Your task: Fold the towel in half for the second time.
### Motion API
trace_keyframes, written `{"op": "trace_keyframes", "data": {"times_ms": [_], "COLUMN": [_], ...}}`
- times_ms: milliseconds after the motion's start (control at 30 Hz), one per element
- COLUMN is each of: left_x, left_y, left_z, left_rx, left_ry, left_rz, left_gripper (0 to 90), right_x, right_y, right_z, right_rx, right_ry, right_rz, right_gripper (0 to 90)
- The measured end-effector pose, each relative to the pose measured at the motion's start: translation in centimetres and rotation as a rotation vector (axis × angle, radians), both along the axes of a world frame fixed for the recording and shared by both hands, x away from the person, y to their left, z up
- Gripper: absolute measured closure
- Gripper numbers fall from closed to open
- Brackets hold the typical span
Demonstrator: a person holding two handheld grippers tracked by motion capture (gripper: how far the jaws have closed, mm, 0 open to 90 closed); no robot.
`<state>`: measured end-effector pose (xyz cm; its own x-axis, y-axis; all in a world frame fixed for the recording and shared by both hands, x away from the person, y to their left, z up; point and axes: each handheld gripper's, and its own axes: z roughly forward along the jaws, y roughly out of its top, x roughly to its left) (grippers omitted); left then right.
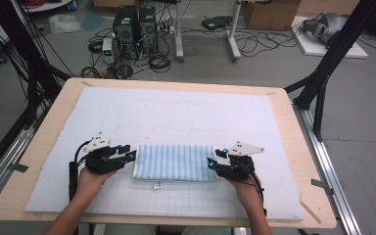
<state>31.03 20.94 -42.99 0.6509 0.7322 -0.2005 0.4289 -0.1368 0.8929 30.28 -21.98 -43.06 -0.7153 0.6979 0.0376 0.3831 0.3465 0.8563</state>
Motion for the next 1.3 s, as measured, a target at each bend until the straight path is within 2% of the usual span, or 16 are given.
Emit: {"op": "trace_keyframes", "data": {"times_ms": [67,100,167,200,367,500,567,633,700,733,767,867,933,1167,1300], "left_x": [0.4,0.6,0.8,0.9,1.4,1.5,1.5,1.5,1.4,1.5,1.5,1.4,1.3,1.0,0.5], "left_y": [0.3,0.4,0.8,1.0,1.8,2.3,2.5,2.6,2.8,2.8,3.0,3.3,3.4,3.5,3.5], "left_z": [0.1,0.1,0.3,0.3,0.6,0.7,0.8,0.9,1.0,1.1,1.1,1.2,1.2,1.4,1.7], "left_rx": [-0.015,-0.024,-0.036,-0.044,-0.057,-0.097,-0.100,-0.121,-0.135,-0.153,-0.174,-0.180,-0.168,-0.138,-0.129], "left_ry": [-0.010,-0.024,-0.055,-0.070,-0.126,-0.137,-0.132,-0.103,-0.100,-0.099,-0.097,-0.106,-0.121,-0.154,-0.169], "left_rz": [0.004,0.005,0.008,0.016,0.023,0.000,0.005,0.040,0.077,0.100,0.097,0.089,0.088,0.061,0.056], "left_gripper": [59.5,59.2,57.8,57.4,55.4,53.3,49.1,40.4,30.8,20.4,14.7,15.1,15.1,15.3,15.3], "right_x": [0.6,0.8,1.2,1.4,1.0,0.2,-0.3,-0.8,-1.2,-1.4,-1.6,-1.9,-2.1,-2.4,-2.8], "right_y": [0.4,0.6,0.9,0.9,0.6,-0.6,-1.3,-2.0,-2.7,-3.2,-3.7,-4.8,-5.3,-6.3,-6.4], "right_z": [-0.1,-0.2,-0.6,-0.8,-1.2,-0.5,0.2,0.9,1.4,1.6,1.6,1.8,2.0,2.5,2.8], "right_rx": [-0.028,-0.044,-0.055,-0.080,-0.145,-0.095,-0.053,-0.028,-0.025,-0.020,-0.020,-0.004,-0.009,-0.048,-0.052], "right_ry": [0.004,0.005,0.043,0.055,0.073,0.054,0.016,-0.021,-0.054,-0.065,-0.071,-0.077,-0.088,-0.128,-0.139], "right_rz": [0.010,0.011,0.010,0.015,0.004,-0.023,-0.044,-0.079,-0.105,-0.127,-0.148,-0.194,-0.218,-0.226,-0.226], "right_gripper": [67.8,68.4,69.4,69.5,67.4,58.1,49.6,40.6,32.3,28.1,23.6,15.2,11.7,11.6,11.6]}}
